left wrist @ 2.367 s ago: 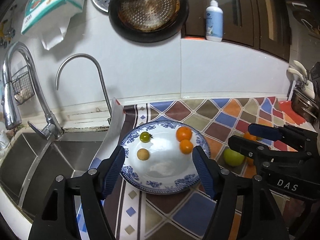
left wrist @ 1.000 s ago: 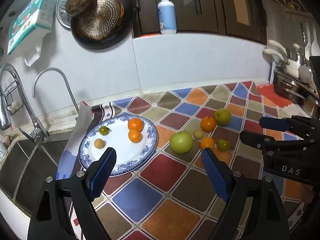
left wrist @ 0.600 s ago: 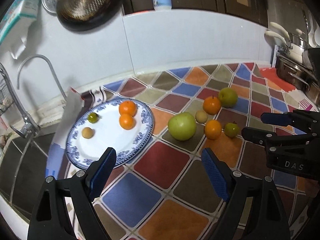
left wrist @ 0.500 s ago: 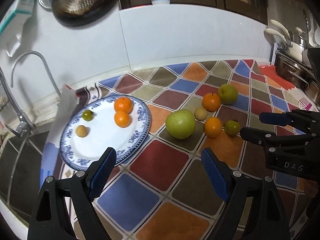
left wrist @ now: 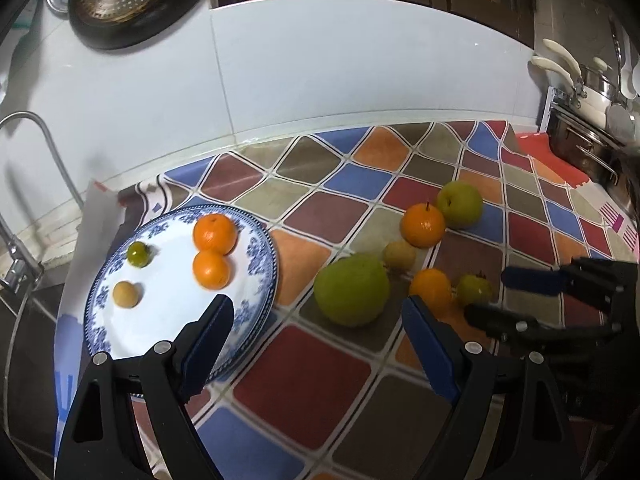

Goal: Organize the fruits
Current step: 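Withdraw both grippers from the plate toward the remaining fruits, then grasp the large green fruit with the left gripper while the right gripper grasps a small green citrus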

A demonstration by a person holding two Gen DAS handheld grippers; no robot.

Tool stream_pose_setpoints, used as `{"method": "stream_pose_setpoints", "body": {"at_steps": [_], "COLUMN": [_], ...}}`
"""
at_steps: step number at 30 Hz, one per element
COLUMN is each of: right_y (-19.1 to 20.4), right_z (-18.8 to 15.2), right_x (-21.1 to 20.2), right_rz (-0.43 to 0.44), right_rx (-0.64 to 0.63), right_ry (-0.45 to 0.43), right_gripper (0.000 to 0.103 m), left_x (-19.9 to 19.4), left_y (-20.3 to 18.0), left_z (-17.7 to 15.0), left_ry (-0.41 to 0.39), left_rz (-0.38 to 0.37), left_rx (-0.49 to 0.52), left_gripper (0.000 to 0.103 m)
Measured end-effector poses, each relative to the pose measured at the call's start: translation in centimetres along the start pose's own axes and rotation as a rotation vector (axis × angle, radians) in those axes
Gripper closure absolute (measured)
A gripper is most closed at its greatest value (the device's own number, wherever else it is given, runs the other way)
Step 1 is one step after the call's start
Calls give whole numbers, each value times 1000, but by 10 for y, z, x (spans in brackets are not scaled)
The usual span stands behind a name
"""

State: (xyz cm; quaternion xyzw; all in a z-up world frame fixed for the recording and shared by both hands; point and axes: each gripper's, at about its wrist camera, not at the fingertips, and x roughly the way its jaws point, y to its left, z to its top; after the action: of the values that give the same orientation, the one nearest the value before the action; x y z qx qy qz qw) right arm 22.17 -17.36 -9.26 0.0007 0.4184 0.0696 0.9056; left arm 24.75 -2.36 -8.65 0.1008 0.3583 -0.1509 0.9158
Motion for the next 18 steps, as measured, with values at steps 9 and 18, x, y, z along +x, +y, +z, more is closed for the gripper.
{"method": "stream_pose_setpoints", "body": {"at_steps": [9, 18], "right_y": [-3, -5], "right_z": [0, 3], "right_x": [9, 17], "right_rz": [12, 23], "right_rx": [19, 36], "right_ry": [10, 19], "right_gripper": [60, 66], "left_x": [24, 41], "left_y": [-7, -8], "left_z": [9, 13], "left_ry": [27, 55], "left_rz": [-33, -70], "left_rx": [1, -6], "left_gripper": [27, 43]}}
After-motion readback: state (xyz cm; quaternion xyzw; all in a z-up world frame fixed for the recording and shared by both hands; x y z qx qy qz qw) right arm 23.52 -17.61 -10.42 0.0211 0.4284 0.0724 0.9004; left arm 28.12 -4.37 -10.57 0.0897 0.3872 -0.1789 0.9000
